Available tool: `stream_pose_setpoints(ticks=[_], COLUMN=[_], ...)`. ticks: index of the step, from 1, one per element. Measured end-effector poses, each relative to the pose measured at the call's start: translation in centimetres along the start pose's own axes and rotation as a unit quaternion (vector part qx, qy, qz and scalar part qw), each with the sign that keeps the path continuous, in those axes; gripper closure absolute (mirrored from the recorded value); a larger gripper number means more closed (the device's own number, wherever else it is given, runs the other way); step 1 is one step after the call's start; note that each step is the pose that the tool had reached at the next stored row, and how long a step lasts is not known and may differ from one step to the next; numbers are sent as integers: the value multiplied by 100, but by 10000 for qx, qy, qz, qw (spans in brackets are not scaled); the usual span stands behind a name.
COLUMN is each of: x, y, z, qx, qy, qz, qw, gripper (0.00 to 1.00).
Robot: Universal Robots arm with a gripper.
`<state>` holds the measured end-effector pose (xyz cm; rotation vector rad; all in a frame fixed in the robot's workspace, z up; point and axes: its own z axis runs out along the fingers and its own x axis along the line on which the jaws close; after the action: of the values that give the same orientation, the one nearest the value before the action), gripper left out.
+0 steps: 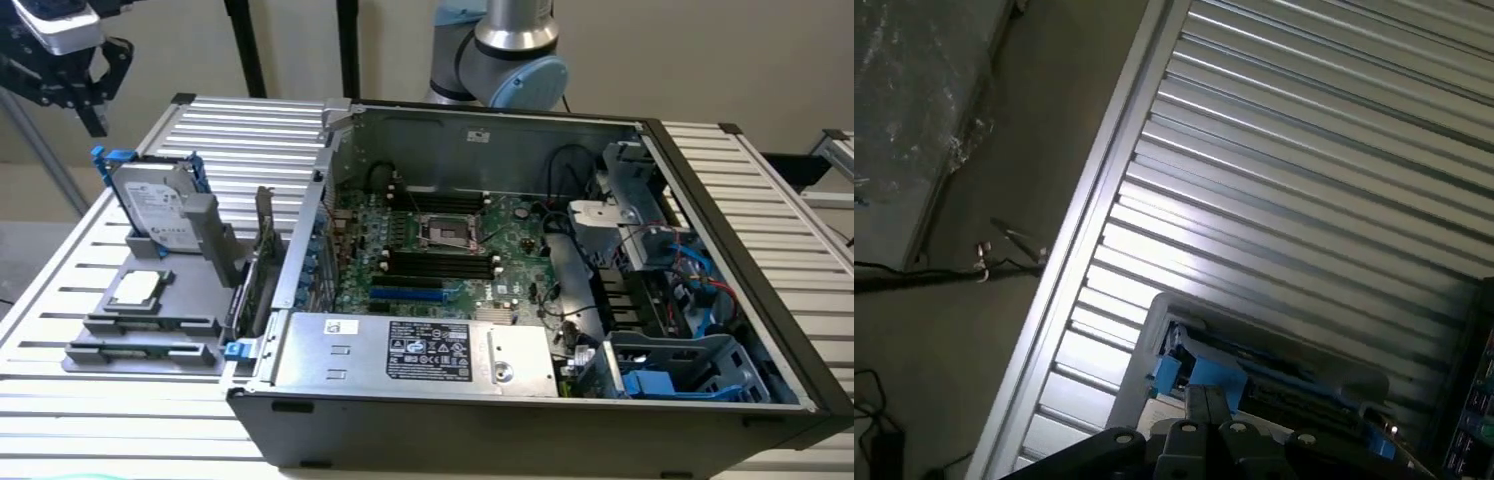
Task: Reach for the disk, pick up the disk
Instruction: 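Pick up the disk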
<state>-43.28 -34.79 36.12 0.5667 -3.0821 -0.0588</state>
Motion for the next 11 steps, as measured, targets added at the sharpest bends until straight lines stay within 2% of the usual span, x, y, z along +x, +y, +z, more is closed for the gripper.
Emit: stream_pose_setpoints(ticks=[5, 8, 11], x=[0, 0, 0], y=[0, 0, 0], z=[0, 0, 0], qx=[1, 3, 5], qy=[16, 22, 27], qz=[-457, -730, -998], qw=[9990, 9973, 9950], gripper=[89, 89, 89])
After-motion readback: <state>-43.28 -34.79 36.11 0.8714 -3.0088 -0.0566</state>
